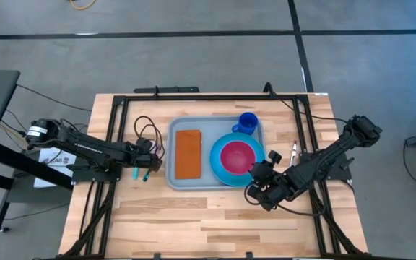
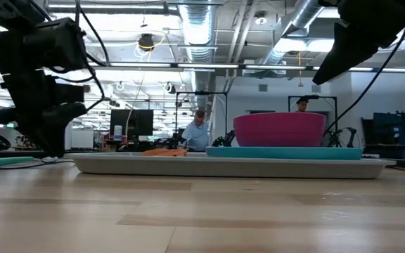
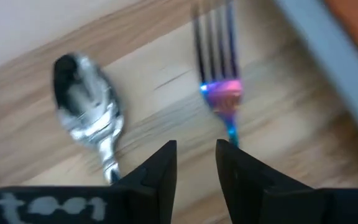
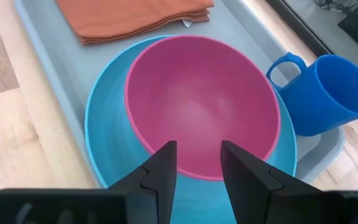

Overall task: Set up tray
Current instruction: Put the blue spoon on the brown table napkin to the left of the blue plate

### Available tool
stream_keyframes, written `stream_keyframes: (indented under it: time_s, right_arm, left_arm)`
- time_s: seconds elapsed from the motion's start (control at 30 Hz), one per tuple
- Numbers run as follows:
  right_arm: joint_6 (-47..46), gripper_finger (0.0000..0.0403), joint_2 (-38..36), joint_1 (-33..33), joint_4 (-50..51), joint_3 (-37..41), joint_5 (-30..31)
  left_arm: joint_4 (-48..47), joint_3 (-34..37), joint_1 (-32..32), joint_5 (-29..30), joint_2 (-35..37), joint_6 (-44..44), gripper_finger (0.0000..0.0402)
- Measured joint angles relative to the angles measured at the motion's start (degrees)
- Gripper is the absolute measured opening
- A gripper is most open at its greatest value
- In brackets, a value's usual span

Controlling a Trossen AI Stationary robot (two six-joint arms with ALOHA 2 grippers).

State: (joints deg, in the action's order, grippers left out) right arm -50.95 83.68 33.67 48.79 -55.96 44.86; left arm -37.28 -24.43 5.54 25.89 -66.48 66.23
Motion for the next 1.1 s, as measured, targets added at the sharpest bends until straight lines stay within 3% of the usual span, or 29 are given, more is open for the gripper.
stream_keyframes:
  time_s: [0.17,0.33,0.5,0.73,1.1]
  right_arm:
    - [-0.07,0.0118,0.0,0.0,0.01,0.0,-0.02]
    - [-0.04,0.0118,0.0,0.0,0.2,0.0,-0.05]
    - [0.25,0.0118,0.0,0.0,0.21,0.0,-0.09]
    - [0.43,0.0118,0.0,0.07,0.47,0.0,-0.39]
    - [1.89,0.0118,0.0,-0.05,0.43,0.0,-0.09]
  left_arm:
    - [-11.33,-2.02,0.13,1.32,1.2,4.53,0.01]
    - [-15.9,-4.43,0.05,4.49,1.82,4.58,0.01]
    - [-15.71,-2.36,-0.57,1.43,0.87,4.99,0.01]
    - [-9.78,1.2,-0.57,1.37,1.01,6.31,0.01]
    - [-9.4,1.67,-0.57,1.42,0.5,6.45,0.01]
